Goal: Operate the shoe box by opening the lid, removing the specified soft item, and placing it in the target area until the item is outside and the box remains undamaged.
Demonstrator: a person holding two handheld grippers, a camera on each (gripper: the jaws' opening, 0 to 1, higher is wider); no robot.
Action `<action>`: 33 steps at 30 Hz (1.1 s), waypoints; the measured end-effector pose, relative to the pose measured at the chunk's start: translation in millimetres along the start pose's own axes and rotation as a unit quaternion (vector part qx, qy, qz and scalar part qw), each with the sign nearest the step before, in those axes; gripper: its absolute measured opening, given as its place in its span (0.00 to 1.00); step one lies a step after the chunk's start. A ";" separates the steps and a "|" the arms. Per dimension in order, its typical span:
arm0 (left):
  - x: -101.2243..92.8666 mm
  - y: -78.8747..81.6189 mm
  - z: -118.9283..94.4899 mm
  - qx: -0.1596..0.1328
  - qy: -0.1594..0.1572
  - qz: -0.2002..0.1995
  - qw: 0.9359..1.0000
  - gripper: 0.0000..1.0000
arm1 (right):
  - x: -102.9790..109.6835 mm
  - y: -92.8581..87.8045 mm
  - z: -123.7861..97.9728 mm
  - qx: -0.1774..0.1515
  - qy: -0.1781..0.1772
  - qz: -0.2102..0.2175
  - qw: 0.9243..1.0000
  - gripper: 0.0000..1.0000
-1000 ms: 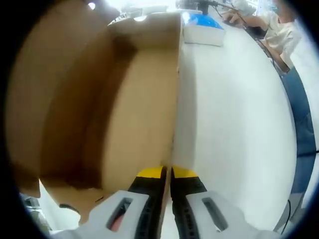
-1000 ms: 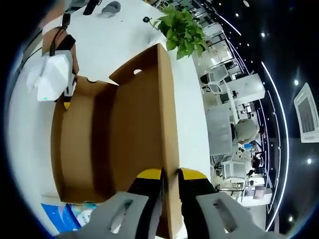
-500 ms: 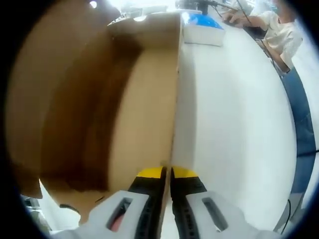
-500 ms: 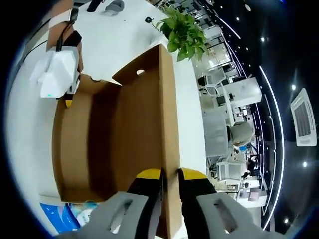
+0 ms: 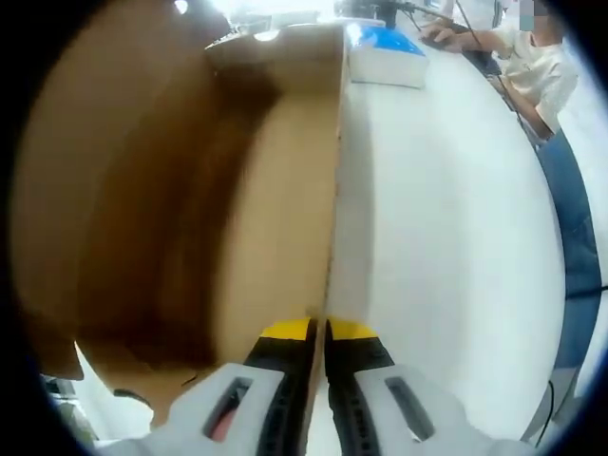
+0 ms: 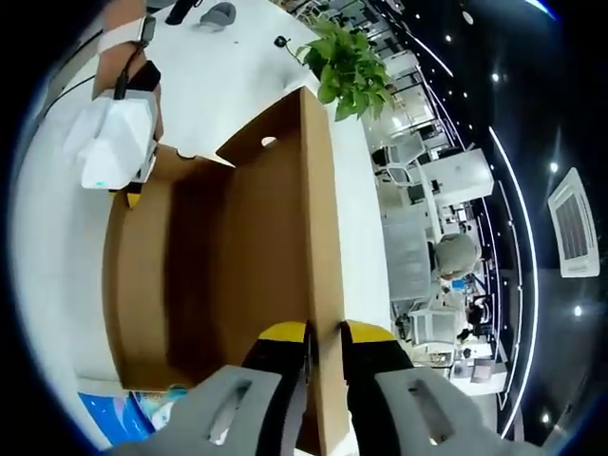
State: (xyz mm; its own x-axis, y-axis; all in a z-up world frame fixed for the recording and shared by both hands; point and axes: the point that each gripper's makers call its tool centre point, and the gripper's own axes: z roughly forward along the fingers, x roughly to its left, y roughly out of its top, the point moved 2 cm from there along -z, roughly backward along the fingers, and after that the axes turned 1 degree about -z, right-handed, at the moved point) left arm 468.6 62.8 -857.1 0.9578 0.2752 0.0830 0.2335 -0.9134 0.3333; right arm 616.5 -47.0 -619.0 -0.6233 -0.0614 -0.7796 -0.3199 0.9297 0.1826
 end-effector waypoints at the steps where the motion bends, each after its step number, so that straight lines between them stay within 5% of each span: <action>1: -0.1 0.1 0.0 0.000 0.000 0.000 1.000 0.04 | 0.3 0.2 -0.5 0.000 -0.001 -0.001 1.000 0.11; 33: 0.3 1.0 1.1 -0.001 -0.004 0.001 1.000 0.04 | 18.4 5.2 -18.8 -0.015 -0.039 -0.008 0.999 0.12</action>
State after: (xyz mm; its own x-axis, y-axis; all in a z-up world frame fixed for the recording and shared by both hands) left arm 469.4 61.6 -857.7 0.9596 0.2706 0.0772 0.2305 -0.9134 0.3356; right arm 590.0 -50.2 -621.2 -0.5605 -0.0473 -0.8268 -0.3511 0.9178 0.1854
